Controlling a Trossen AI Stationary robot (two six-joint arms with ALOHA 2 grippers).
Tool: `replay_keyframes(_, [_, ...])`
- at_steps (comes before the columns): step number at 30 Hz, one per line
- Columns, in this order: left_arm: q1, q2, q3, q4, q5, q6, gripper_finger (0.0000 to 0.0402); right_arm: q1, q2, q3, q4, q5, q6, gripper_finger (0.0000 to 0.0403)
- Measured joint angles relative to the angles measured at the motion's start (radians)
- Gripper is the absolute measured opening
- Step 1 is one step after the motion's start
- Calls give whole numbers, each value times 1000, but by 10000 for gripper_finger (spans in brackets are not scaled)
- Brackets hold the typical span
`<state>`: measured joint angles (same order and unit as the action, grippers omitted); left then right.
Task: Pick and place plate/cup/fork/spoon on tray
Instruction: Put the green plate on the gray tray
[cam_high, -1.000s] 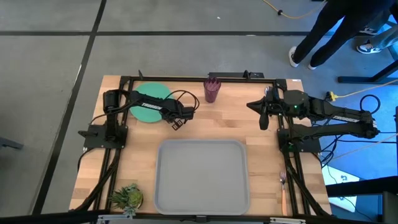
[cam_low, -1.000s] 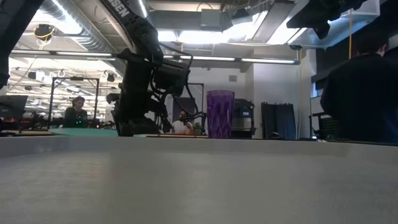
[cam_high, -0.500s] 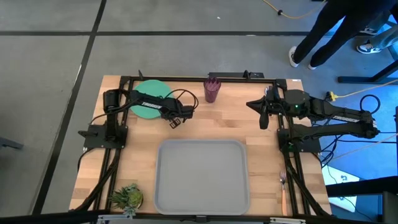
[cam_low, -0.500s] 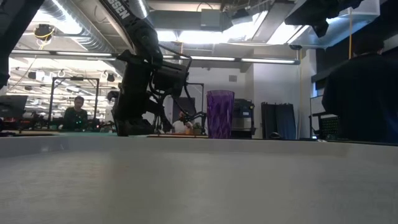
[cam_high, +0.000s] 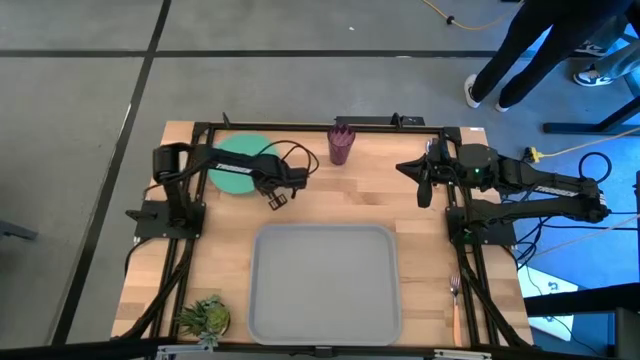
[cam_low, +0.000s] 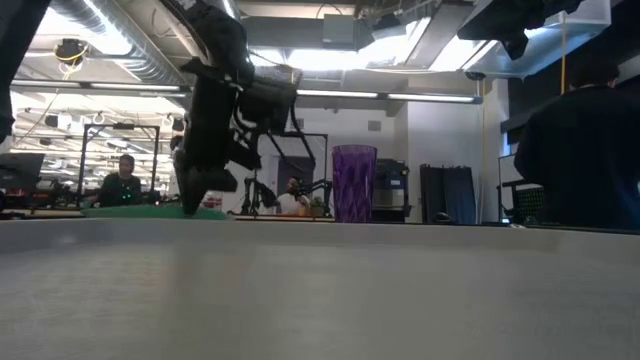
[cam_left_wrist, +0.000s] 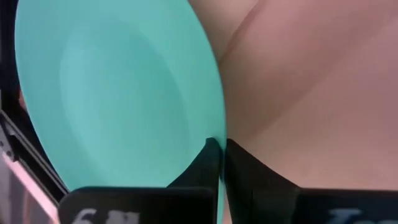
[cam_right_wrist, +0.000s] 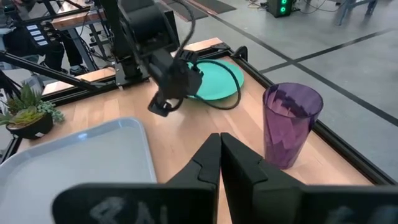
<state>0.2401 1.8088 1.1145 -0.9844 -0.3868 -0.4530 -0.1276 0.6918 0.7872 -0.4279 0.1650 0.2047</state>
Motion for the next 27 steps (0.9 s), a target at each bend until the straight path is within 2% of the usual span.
replay_keyframes(7, [-22,-100,0,-15,49,58,1,0,0,0,0,0,-1,17])
replay_keyframes(15, [-124,-212,1,-51,50,177,0,0,0,0,0,0,-4,17])
replay_keyframes(20, [-221,-276,1,-78,69,171,0,0,0,0,0,0,-4,17])
replay_keyframes(27, [-366,-299,1,-108,71,90,0,0,0,0,1,0,-6,17])
